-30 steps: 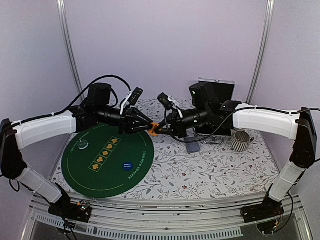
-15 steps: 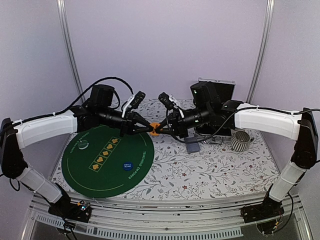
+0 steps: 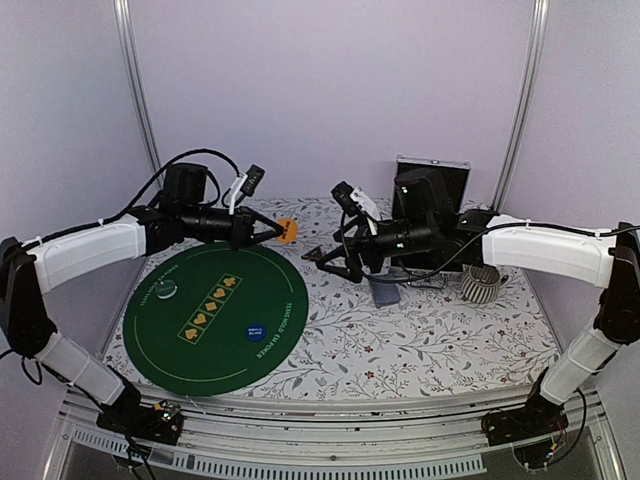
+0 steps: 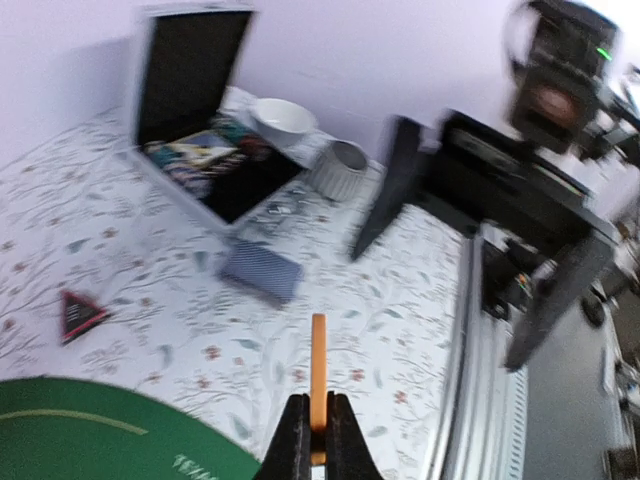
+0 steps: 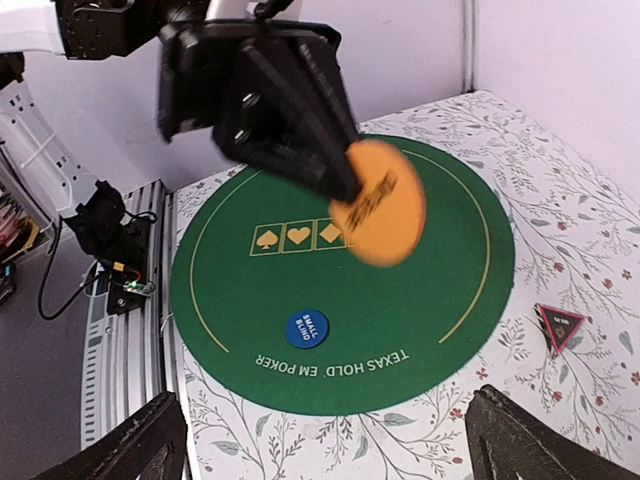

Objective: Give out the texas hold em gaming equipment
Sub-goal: Pass from the right arm to the left, then place the big blind button in the big blind area.

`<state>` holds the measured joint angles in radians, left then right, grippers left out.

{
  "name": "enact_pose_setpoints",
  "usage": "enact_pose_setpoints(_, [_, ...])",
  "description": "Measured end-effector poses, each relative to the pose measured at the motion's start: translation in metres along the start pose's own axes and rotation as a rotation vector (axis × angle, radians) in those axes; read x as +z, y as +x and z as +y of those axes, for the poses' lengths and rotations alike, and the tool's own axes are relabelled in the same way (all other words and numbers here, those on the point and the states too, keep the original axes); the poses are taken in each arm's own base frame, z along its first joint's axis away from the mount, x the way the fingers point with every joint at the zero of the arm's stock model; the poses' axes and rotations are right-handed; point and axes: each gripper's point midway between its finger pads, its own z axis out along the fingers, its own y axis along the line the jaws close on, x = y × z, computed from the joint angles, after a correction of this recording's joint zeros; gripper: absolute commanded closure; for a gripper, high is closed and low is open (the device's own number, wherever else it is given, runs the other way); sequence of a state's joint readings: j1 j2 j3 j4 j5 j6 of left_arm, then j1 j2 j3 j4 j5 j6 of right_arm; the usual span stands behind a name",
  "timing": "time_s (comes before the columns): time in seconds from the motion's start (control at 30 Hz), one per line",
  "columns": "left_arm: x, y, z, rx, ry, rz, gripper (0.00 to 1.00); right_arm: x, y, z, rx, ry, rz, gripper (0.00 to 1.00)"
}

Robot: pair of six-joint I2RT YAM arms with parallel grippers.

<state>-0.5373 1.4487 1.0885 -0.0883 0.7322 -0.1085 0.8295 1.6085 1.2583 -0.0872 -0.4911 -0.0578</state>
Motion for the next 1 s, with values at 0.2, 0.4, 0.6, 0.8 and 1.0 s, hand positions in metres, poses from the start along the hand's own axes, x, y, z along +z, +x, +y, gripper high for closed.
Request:
enact_pose_setpoints(0.2, [-0.049,0.017,0.137,-0.305,-0.335,-0.062,1.0,-0.021,0.003,-0.019,0.053,0.119,-0.026,0.01])
enact_pose_setpoints(0.4, [-0.047,0.08,0.204,-0.526,-0.459,0.015,1.0,-0.024,0.012,-0.031,0.096,0.178,-0.017,0.01])
enact_pose_setpoints(0.6, [-0.04,0.1,0.23,-0.595,-0.483,0.039,1.0,-0.024,0.019,-0.037,0.117,0.213,-0.006,0.01])
enact_pose_setpoints(0.8, [-0.029,0.121,0.251,-0.639,-0.484,0.065,1.0,-0.024,0.02,-0.04,0.126,0.23,-0.004,0.01])
enact_pose_setpoints(1.0, [-0.019,0.157,0.264,-0.708,-0.477,0.115,1.0,-0.022,0.024,-0.043,0.131,0.242,0.006,0.01])
